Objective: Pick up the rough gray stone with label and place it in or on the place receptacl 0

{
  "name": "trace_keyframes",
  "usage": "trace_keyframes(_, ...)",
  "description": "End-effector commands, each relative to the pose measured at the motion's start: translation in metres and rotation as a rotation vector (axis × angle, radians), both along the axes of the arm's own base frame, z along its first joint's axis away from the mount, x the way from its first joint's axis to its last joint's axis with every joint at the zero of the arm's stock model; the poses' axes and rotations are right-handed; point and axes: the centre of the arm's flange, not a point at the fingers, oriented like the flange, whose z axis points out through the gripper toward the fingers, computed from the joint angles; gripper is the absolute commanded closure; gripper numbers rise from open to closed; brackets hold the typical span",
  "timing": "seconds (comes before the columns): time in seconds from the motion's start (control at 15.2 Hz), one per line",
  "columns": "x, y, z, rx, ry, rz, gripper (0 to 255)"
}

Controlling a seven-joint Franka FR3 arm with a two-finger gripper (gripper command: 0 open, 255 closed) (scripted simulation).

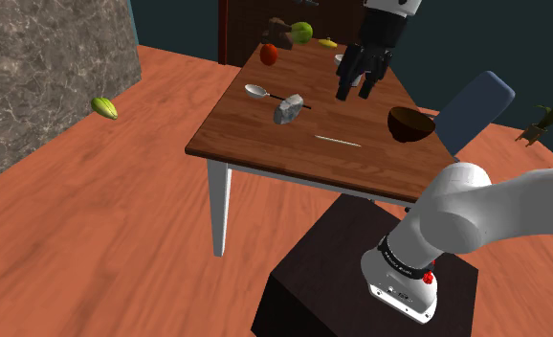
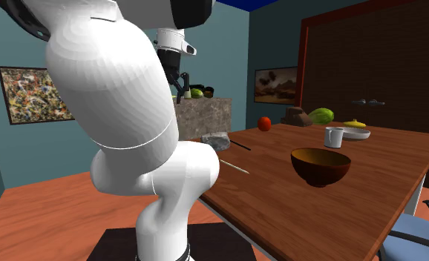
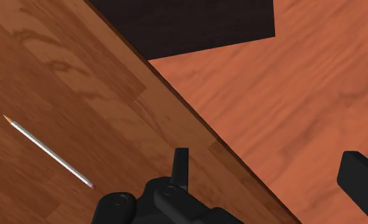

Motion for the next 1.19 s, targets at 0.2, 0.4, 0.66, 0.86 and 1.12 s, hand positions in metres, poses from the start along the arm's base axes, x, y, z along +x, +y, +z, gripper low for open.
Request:
trace_keyframes(0.2, 0.035, -0.001, -0.015, -0.008, 0.011, -0.127, 0)
trace_keyframes(0.4, 0.07, -0.006, -0.031, -0.017, 0.022, -0.254, 0)
trace_keyframes(0.66, 0.115, -0.02, -0.053, -0.028, 0.036, -0.423, 0)
trace_keyframes(0.86, 0.146, -0.036, -0.069, -0.036, 0.047, -0.551, 0)
trace_keyframes(1.12, 0.184, -0.063, -0.092, -0.047, 0.062, -0.72, 0)
